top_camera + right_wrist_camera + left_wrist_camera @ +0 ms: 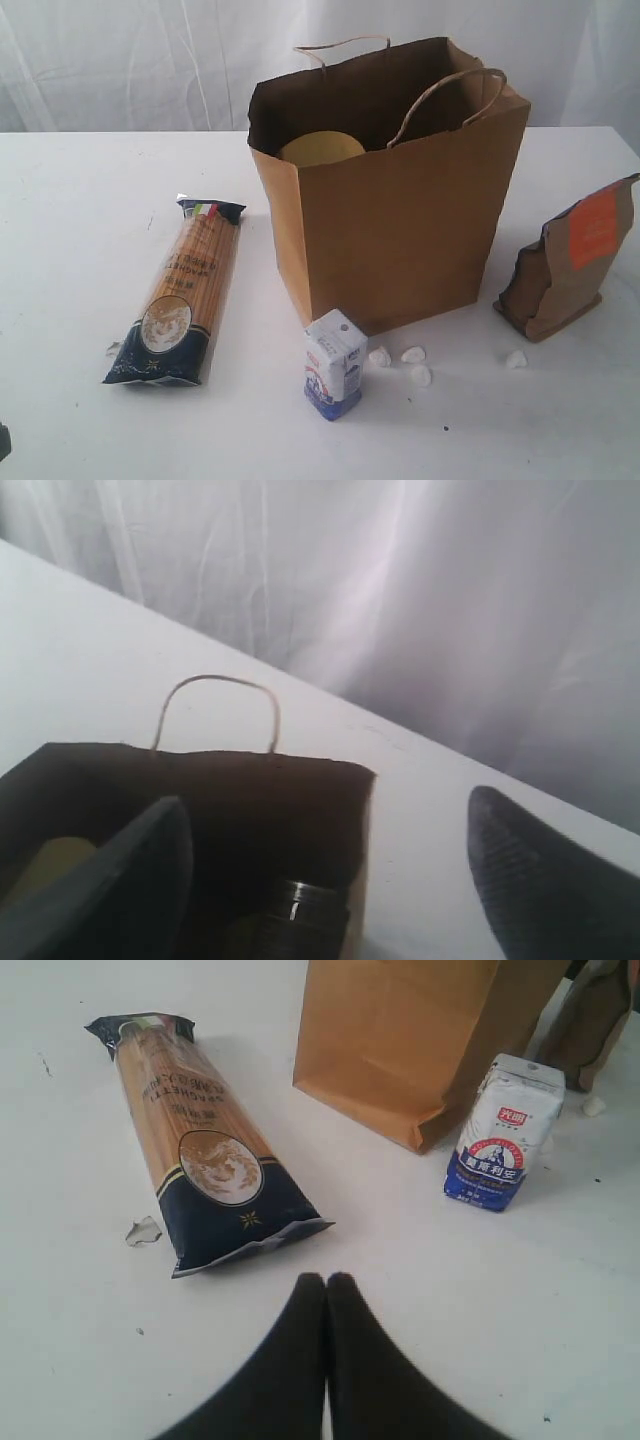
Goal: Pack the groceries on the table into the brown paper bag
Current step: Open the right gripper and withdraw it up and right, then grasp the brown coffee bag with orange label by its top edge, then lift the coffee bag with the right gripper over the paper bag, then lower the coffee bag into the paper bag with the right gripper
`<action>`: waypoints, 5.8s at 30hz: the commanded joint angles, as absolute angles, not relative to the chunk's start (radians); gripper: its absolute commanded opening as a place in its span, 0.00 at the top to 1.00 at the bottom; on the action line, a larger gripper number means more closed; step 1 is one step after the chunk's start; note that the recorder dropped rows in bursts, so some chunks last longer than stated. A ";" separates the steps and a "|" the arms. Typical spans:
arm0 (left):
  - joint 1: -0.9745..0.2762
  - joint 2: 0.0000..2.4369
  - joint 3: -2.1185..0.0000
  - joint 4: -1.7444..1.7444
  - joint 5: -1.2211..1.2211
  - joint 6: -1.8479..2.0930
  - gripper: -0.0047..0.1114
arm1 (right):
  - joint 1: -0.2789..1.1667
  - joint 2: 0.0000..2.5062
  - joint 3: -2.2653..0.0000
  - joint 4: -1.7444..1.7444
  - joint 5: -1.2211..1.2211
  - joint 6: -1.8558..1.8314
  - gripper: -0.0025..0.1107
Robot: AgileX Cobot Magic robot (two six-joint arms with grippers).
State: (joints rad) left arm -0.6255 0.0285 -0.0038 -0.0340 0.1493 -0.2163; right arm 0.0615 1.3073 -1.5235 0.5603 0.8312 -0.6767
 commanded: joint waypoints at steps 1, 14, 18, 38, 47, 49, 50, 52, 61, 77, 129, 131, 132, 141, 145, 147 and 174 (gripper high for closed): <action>-0.629 0.023 0.000 -0.032 0.151 -0.220 0.96 | -0.023 1.237 -1.528 0.448 0.845 -0.554 0.36; -0.629 0.023 0.000 -0.032 0.151 -0.220 0.96 | -0.153 1.119 -1.519 0.133 1.134 -0.161 0.36; -0.629 0.023 0.000 -0.032 0.151 -0.220 0.96 | -0.163 1.125 -1.466 0.134 1.188 -0.121 0.36; -0.629 0.023 0.000 -0.032 0.151 -0.220 0.96 | -0.157 1.378 -1.103 0.310 0.813 0.221 0.36; -0.629 0.023 0.000 -0.032 0.151 -0.220 0.96 | -0.085 1.570 -1.103 0.319 0.711 0.207 0.36; -0.629 0.023 0.000 -0.032 0.151 -0.220 0.96 | -0.080 1.625 -1.103 0.317 0.695 0.183 0.36; -0.629 0.023 0.000 -0.032 0.151 -0.220 0.96 | -0.080 1.654 -1.103 0.311 0.711 0.139 0.40; -0.629 0.023 0.000 -0.032 0.151 -0.220 0.96 | -0.080 1.669 -1.103 0.287 0.744 0.124 0.54; -0.629 0.023 0.000 -0.032 0.151 -0.220 0.96 | -0.080 1.507 -1.106 0.242 0.744 -0.048 0.98; -0.629 0.023 0.000 -0.032 0.151 -0.220 0.96 | -0.080 1.093 -1.214 0.254 0.690 -0.135 0.98; -0.629 0.023 0.000 -0.032 0.151 -0.220 0.96 | 0.221 1.432 -1.549 0.606 0.673 -0.652 0.98; -0.629 0.023 0.000 -0.032 0.151 -0.220 0.96 | 0.221 1.444 -1.549 0.606 0.665 -0.656 0.98; -0.629 0.023 0.000 -0.032 0.151 -0.220 0.96 | 0.221 1.449 -1.549 0.606 0.661 -0.665 0.98; -0.629 0.023 0.000 -0.032 0.151 -0.220 0.96 | 0.221 1.510 -1.549 0.606 0.646 -0.701 0.98; -0.629 0.023 0.000 -0.032 0.151 -0.220 0.96 | 0.221 1.531 -1.549 0.606 0.669 -0.701 0.98; -0.629 0.023 0.000 -0.032 0.151 -0.220 0.96 | 0.221 1.545 -1.547 0.606 0.684 -0.701 0.98; -0.629 0.023 0.000 -0.032 0.151 -0.220 0.96 | 0.221 1.657 -1.547 0.406 0.928 -0.590 0.95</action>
State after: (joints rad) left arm -0.6255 0.0285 -0.0038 -0.0340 0.1493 -0.2163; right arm 0.2192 1.6624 -1.5431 0.4518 0.8505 -0.5964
